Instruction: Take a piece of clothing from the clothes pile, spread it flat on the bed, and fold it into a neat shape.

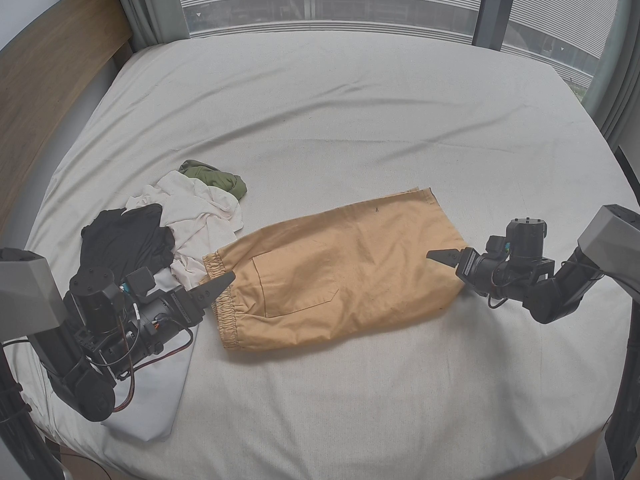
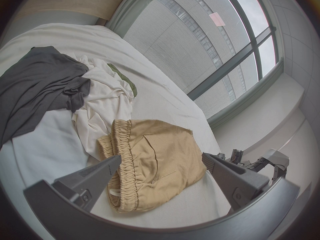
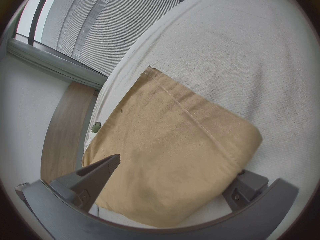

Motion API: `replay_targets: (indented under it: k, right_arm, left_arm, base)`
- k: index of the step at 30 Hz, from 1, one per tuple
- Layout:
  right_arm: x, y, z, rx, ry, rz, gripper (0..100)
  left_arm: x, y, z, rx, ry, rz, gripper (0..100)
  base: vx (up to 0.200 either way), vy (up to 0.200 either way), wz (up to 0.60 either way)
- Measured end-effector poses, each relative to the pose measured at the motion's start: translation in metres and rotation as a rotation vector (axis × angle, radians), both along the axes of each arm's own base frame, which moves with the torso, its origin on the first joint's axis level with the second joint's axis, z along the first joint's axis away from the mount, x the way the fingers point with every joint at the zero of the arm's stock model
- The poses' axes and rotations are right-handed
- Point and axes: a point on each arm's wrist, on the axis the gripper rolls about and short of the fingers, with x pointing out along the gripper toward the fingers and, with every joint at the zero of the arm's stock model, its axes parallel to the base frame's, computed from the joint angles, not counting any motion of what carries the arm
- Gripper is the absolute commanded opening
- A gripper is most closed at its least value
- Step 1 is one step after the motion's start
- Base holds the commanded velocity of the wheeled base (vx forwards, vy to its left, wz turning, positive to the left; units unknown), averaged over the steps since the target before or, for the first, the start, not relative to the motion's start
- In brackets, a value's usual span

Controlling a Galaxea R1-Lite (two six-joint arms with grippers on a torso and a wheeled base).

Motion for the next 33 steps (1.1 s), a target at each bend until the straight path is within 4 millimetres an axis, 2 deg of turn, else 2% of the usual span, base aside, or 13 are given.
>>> replay_targets:
  k: [11, 12, 23, 33]
  right_arm:
    - [0.007, 0.009, -0.009, 0.047, -0.073, 0.004, 100]
    - [0.007, 0.01, -0.01, 0.05, -0.071, 0.004, 0]
    - [0.003, 0.013, -0.019, 0.056, -0.083, 0.013, 0]
    - [-0.014, 0.004, -0.019, 0.042, -0.07, 0.0, 0]
  left_arm:
    - [0.001, 0.002, 0.001, -0.002, -0.005, 0.006, 100]
    - [0.001, 0.002, 0.001, -0.002, -0.006, 0.007, 100]
    - [0.001, 0.002, 0.001, -0.002, -0.004, 0.006, 100]
    - [0.002, 0.002, -0.003, 0.001, 0.009, 0.004, 100]
  base:
    - [0.0, 0.0, 0.0]
    - [0.0, 0.0, 0.0]
    - [0.0, 0.0, 0.0]
    - [0.0, 0.0, 0.0]
